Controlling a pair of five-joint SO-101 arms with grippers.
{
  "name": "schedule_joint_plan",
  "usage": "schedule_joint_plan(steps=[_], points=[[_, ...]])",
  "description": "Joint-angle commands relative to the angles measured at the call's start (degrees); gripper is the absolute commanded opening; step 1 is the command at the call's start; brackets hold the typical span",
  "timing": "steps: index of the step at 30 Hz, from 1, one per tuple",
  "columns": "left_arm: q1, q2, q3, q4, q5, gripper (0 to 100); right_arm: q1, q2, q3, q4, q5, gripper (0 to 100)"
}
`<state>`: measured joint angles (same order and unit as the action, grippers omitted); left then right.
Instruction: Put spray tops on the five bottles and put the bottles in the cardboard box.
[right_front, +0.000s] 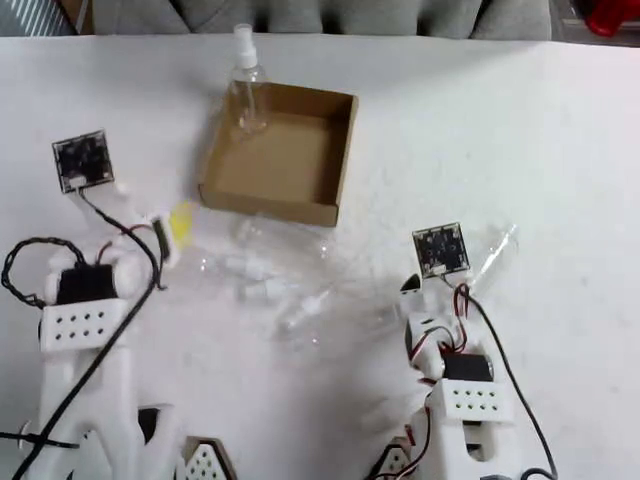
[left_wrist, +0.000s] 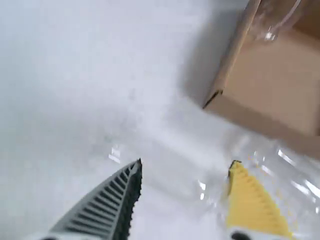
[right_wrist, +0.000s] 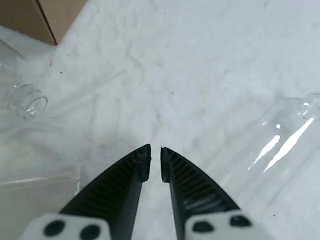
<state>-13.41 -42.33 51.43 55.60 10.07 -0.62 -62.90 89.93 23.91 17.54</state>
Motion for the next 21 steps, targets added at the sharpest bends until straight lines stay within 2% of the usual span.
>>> schedule_joint_plan(steps=[1,6,9,13,15,16,19,21], points=[[-0.7,-1.6,-4.0,5.5,-9.0,26,0.4,-0.7,-0.6,-1.2,0.7,1.7],[-0.7,-1.9,-3.8,12.2,-36.2,26,0.4,-0.7,-0.6,-1.1,0.7,1.7],[-0.9,-2.2,-4.9,17.0,-50.1,26,0.4,-0.7,-0.6,-1.1,0.7,1.7],[-0.7,-2.4,-5.1,15.8,-67.0,26,0.4,-0.7,-0.6,-1.1,0.7,1.7],[-0.9,-2.4,-4.9,12.5,-76.8,26,0.4,-0.7,-0.6,-1.1,0.7,1.7],[-0.9,-2.0,-4.6,10.5,-79.5,26,0.4,-0.7,-0.6,-1.1,0.7,1.7],[0.3,-1.9,-2.7,4.6,-81.1,26,0.4,-0.7,-0.6,-1.1,0.7,1.7],[1.6,-1.8,-1.2,2.7,-85.7,26,0.4,-0.7,-0.6,-1.1,0.7,1.7]])
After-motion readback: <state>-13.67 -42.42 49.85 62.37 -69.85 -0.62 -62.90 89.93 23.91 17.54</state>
